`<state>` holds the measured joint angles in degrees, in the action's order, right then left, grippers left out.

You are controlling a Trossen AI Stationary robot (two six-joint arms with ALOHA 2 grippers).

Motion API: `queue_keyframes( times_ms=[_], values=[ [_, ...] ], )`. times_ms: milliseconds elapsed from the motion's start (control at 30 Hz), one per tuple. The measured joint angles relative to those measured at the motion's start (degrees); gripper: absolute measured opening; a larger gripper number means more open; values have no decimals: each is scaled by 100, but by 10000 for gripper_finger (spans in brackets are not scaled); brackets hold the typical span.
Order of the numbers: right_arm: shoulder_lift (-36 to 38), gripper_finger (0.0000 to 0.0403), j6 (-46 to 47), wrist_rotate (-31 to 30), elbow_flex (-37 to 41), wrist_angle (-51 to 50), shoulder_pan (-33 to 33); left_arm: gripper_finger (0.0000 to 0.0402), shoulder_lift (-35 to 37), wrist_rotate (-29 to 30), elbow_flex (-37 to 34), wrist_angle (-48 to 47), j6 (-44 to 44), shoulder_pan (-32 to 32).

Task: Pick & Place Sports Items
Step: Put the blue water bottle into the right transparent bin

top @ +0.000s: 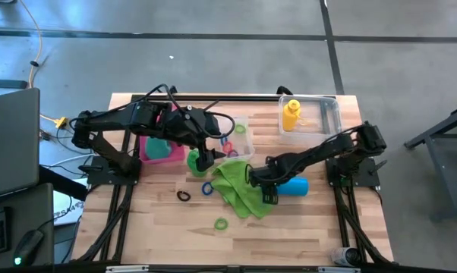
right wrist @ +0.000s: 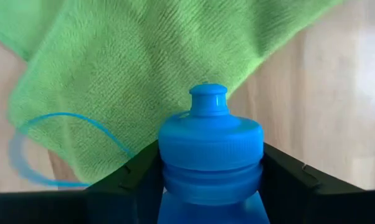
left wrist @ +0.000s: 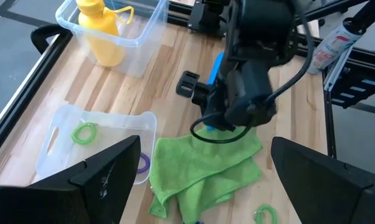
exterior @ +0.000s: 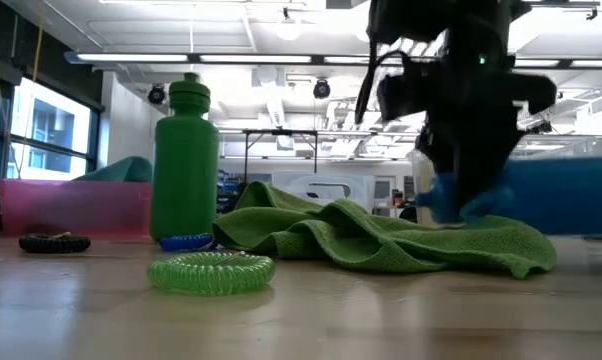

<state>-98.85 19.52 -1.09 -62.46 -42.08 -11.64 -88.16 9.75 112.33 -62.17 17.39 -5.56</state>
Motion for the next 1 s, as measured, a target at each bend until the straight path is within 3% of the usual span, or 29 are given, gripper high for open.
queue_keyframes(
  times_ms=[567,1000],
  values=[
    [2218,198,1534,-845,0,-9,214,353,0,64,0,-46,-2,2],
    [4291,199,2452,-2479,0,-482,760,353,0,64,0,-98,-56,4]
  ],
)
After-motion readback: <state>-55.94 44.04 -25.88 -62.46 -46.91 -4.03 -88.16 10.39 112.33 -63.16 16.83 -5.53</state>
